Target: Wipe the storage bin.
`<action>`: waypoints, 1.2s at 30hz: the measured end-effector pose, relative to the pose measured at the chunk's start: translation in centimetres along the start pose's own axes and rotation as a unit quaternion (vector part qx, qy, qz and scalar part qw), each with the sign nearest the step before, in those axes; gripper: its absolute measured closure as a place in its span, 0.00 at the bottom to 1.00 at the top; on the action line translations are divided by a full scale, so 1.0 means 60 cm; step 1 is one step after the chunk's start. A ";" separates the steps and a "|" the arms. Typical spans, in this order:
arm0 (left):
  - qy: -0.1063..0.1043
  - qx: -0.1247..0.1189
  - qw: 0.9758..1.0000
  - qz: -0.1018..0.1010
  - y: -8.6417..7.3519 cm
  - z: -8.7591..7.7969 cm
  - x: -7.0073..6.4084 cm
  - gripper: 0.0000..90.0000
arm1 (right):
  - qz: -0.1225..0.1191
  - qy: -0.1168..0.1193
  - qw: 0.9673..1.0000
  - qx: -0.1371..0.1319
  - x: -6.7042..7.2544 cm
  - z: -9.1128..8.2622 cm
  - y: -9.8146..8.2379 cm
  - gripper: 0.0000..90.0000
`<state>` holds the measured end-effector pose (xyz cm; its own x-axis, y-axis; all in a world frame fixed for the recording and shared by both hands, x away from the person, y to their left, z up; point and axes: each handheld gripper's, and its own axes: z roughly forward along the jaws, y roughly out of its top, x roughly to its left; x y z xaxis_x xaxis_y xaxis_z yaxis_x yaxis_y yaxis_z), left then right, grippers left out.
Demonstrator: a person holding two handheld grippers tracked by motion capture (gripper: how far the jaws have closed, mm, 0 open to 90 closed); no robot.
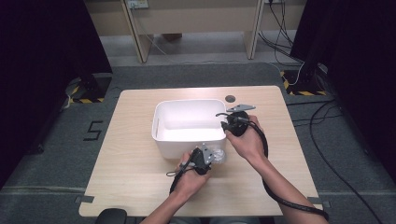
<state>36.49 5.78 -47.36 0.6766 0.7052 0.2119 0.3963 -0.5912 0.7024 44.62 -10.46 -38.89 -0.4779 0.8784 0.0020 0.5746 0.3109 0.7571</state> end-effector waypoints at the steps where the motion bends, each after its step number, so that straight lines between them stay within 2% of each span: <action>1: 0.001 -0.003 1.000 -0.002 0.001 -0.002 0.000 0.86 | 0.000 0.000 1.000 0.000 0.000 0.000 0.000 0.79; 15: 0.009 -0.027 1.000 -0.006 0.021 -0.037 0.009 0.86 | 0.001 0.000 1.000 0.000 -0.001 0.000 0.000 0.79; 36: 0.008 -0.028 1.000 0.005 0.040 -0.036 -0.001 0.86 | 0.001 0.000 1.000 0.001 0.000 0.000 0.000 0.79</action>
<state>36.04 5.15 -44.23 0.6695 0.7063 0.2301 0.3543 -0.5759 0.7367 44.66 -10.46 -38.88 -0.4768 0.8790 0.0048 0.5776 0.3092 0.7555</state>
